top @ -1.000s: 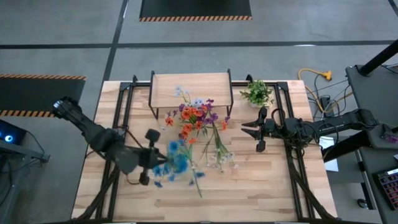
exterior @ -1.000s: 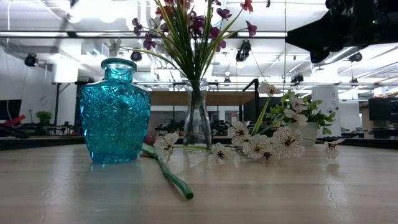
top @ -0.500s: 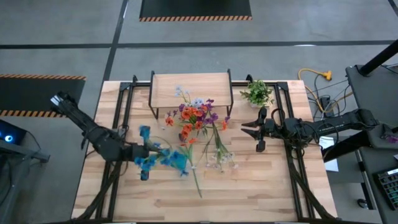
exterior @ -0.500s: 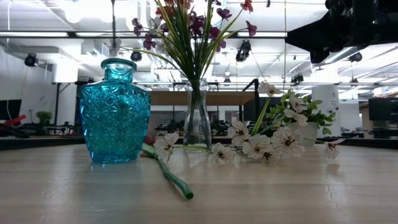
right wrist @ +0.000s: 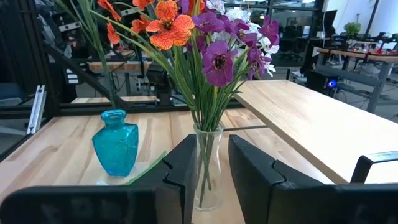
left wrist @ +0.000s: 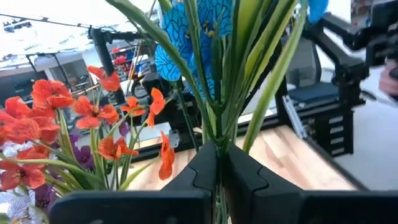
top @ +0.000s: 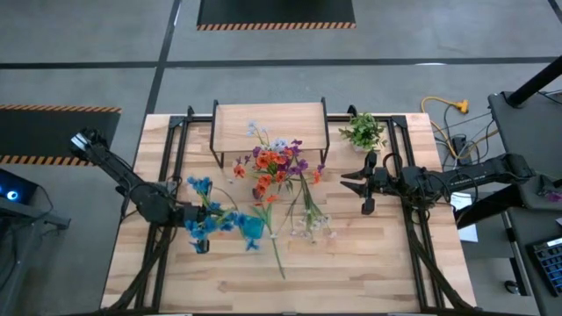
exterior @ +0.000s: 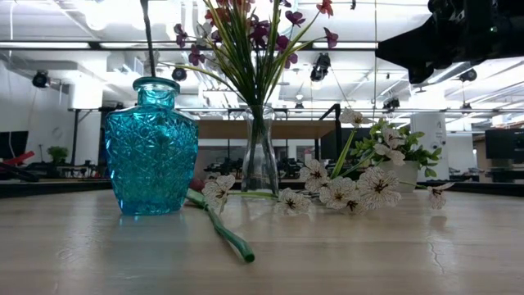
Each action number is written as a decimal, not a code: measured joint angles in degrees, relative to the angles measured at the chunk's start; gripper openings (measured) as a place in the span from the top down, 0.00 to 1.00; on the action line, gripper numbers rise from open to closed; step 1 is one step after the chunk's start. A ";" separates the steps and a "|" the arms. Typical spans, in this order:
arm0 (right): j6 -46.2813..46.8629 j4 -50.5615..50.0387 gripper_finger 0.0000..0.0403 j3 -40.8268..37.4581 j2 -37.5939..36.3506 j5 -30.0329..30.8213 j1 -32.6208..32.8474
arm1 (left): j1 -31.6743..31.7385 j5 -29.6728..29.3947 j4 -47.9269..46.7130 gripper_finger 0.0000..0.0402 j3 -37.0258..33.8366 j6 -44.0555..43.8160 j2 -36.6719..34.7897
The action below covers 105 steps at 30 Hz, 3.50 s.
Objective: Pick and place flowers into a vace then onto a shelf
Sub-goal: Put the blue flowers into the blue vase
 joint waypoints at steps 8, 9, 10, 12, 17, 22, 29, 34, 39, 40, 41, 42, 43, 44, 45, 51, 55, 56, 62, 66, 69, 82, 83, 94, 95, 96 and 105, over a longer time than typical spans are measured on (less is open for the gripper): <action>-0.02 -0.11 0.81 -0.02 0.04 0.02 -0.02 | 0.02 1.40 0.03 1.00 -1.31 -1.90 0.15; -0.02 -0.15 0.81 -0.02 0.04 0.02 0.00 | 0.02 1.40 0.05 1.00 -1.68 -1.99 0.15; -0.02 -0.15 0.81 -0.02 0.04 0.02 0.00 | 0.04 1.38 -0.01 1.00 -2.06 -2.03 0.15; -0.04 -0.17 0.81 -0.02 0.04 0.02 0.00 | 0.04 1.38 0.03 1.00 -2.81 -2.35 0.15; -0.09 -0.37 0.80 -0.02 0.04 0.04 -0.02 | 0.04 1.53 0.07 1.00 -4.59 -1.99 0.15; -0.20 -0.42 0.79 -0.02 0.04 0.07 0.00 | 0.11 1.83 1.05 1.00 -7.36 -1.94 0.15; -0.22 -0.42 0.81 -0.02 0.02 0.24 -0.02 | 0.50 2.17 8.96 1.00 -13.20 -0.78 0.16; -0.22 -0.42 0.82 -0.02 0.02 0.22 -0.02 | 2.30 2.39 12.93 1.00 -15.51 -0.43 0.15; -0.22 -0.42 0.81 -0.02 0.02 0.22 0.00 | 4.48 4.34 12.58 1.00 -15.56 -0.42 0.20; -0.22 -0.42 0.80 -0.02 0.00 0.23 -0.02 | 4.76 4.58 12.64 1.00 -15.33 -0.41 0.24; -0.22 -0.42 0.80 -0.02 0.00 0.24 0.00 | 5.06 5.20 12.83 1.00 -15.26 -0.41 0.26; -0.22 -0.42 0.80 -0.02 -0.02 0.22 0.00 | 5.39 5.60 12.79 1.00 -15.23 -0.41 0.26; -0.22 -0.42 0.80 -0.02 -0.02 0.24 -0.02 | 5.71 6.27 12.60 1.00 -15.24 -0.41 0.27; -0.22 -0.42 0.80 -0.02 -0.02 0.22 0.00 | 5.96 7.00 12.50 1.00 -15.26 -0.41 0.30; -0.22 -0.42 0.80 -0.02 -0.02 0.22 -0.01 | 6.14 7.48 12.49 1.00 -15.26 -0.41 0.31; -0.22 -0.92 0.82 -0.02 0.00 0.22 0.00 | 6.19 8.20 12.47 1.00 -15.26 -0.41 0.31; -0.17 -1.20 0.82 -0.02 0.00 0.20 -0.01 | 6.19 8.40 12.07 1.00 -15.02 -0.42 0.31; -0.17 -1.25 0.82 -0.02 0.00 0.20 -0.01 | 6.19 8.45 11.43 1.00 -14.55 -0.42 0.31; -0.01 -1.24 0.80 -0.02 0.00 0.20 -0.02 | 6.19 8.89 0.70 1.00 -8.28 -1.38 0.30; 0.00 -1.27 0.81 -0.02 0.00 0.19 0.00 | 6.19 9.09 -4.15 1.00 -4.99 -3.76 0.66; -0.01 -1.29 0.82 -0.02 0.00 0.18 -0.01 | 6.19 10.47 -4.19 1.00 -4.93 -3.47 0.96; 0.21 -1.62 0.80 -0.02 0.02 0.02 -0.02 | 6.51 10.54 -2.63 1.00 -8.47 -4.08 1.62; 0.27 -1.62 0.80 -0.02 0.02 0.02 0.00 | 6.51 10.54 -2.53 1.00 -8.80 -4.08 1.89; 0.44 -1.70 0.82 -0.02 0.02 0.04 -0.02 | 6.84 10.51 -1.37 1.00 -9.59 -3.78 5.20; 0.46 -1.70 0.82 -0.02 0.02 0.04 0.00 | 6.86 10.51 -1.37 1.00 -9.59 -3.49 5.52; 0.46 -1.70 0.82 -0.02 0.02 0.07 -0.02 | 6.88 10.51 -1.36 1.00 -9.59 -3.42 5.83; 0.46 -1.70 0.81 -0.02 0.02 0.09 -0.02 | 6.91 10.32 -1.35 0.94 -9.59 -3.42 6.77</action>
